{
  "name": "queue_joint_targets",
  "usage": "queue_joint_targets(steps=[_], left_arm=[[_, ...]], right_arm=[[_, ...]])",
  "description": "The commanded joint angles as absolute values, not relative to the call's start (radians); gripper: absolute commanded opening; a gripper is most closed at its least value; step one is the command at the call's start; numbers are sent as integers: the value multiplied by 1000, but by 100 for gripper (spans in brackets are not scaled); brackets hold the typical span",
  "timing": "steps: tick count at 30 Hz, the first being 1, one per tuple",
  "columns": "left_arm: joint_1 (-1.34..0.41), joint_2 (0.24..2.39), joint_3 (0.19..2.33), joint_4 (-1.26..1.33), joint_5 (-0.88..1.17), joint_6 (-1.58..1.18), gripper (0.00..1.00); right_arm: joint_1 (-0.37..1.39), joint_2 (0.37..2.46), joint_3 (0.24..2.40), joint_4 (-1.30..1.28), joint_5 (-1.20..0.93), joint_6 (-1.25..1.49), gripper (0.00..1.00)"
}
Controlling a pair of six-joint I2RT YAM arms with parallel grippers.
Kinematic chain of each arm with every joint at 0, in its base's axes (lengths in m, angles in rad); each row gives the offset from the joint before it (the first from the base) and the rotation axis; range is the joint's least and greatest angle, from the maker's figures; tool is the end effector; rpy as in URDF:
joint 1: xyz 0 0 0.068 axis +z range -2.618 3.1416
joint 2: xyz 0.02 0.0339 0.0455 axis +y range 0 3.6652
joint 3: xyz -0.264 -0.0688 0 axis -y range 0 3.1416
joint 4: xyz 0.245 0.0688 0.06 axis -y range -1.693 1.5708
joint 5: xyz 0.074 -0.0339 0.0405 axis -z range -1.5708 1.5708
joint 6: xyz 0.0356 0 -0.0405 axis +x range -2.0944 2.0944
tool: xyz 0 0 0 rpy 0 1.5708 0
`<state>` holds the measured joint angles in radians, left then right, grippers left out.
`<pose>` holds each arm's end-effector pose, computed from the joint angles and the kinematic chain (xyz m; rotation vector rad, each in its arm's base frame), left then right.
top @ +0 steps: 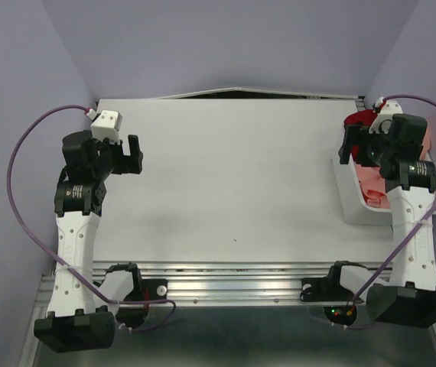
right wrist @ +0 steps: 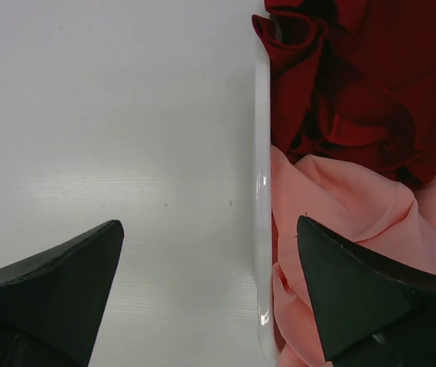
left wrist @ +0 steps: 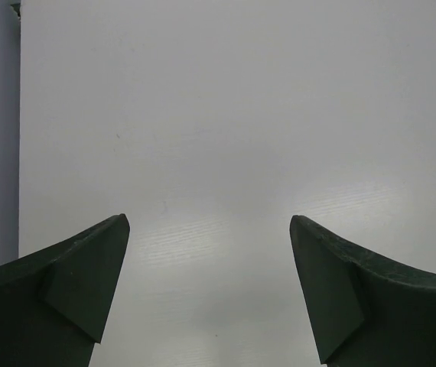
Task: Fold and stack the skirts
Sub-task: Grab the skirt from the pile
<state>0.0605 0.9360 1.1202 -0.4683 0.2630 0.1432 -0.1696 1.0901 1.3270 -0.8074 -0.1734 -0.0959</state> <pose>0.1975 0.0027 0.3996 0.2580 1.8280 -0.1017 0.2118 -0.0300 0.4045 -0.0226 2.1317 0.0294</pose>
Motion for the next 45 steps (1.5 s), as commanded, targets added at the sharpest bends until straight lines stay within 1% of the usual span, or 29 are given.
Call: queue_joint_targets(steps=[1,3,4,6,7,8,10,11,13,16,17,22,25,30,31,34,35,38,42,45], left_arm=[[60,925,1126,-446,308,163,99],[60,925,1135,-449,319,164,99],[60,933,1155,-465,337,163,98],[60,959,1176,-488,360,158,99],[60,962,1186,-491,365,156,99],[60,969,1198,-494,370,156,99],[60,966,1203,-489,380,156,99],[60,963,1204,-486,383,158,99],[60,957,1203,-479,397,160,99],[60,957,1203,-472,413,161,99],[60,963,1206,-472,416,161,99],[60,985,1212,-466,437,152,99],[60,989,1209,-460,449,146,99],[61,994,1200,-443,456,138,99],[60,997,1197,-442,454,135,99],[61,1003,1195,-442,451,133,99],[60,1005,1196,-442,451,135,99],[60,1002,1193,-442,448,140,99],[60,997,1184,-433,453,140,99],[60,1005,1184,-429,454,133,99]], right_arm=[[-173,1077,1348,-755,6,-78,100],[-182,1107,1356,-715,131,-127,100],[-183,1124,1364,-706,228,-149,97],[-210,1156,1368,-642,325,-211,94],[-221,1167,1368,-617,345,-234,91],[-232,1176,1370,-595,365,-256,85],[-253,1206,1364,-525,421,-325,80],[-277,1216,1356,-471,437,-368,75],[-320,1238,1336,-418,455,-409,71],[-348,1253,1289,-270,485,-504,70],[-369,1270,1263,-215,488,-532,67],[-442,1348,1235,-77,477,-597,66],[-472,1413,1239,-55,448,-604,67],[-483,1483,1216,-29,396,-575,80],[-483,1503,1213,-28,378,-568,84],[-483,1558,1212,-28,348,-554,89],[-483,1575,1216,-26,351,-554,93],[-483,1632,1227,-12,365,-555,98],[-492,1670,1229,31,347,-554,98],[-492,1713,1249,37,353,-563,94]])
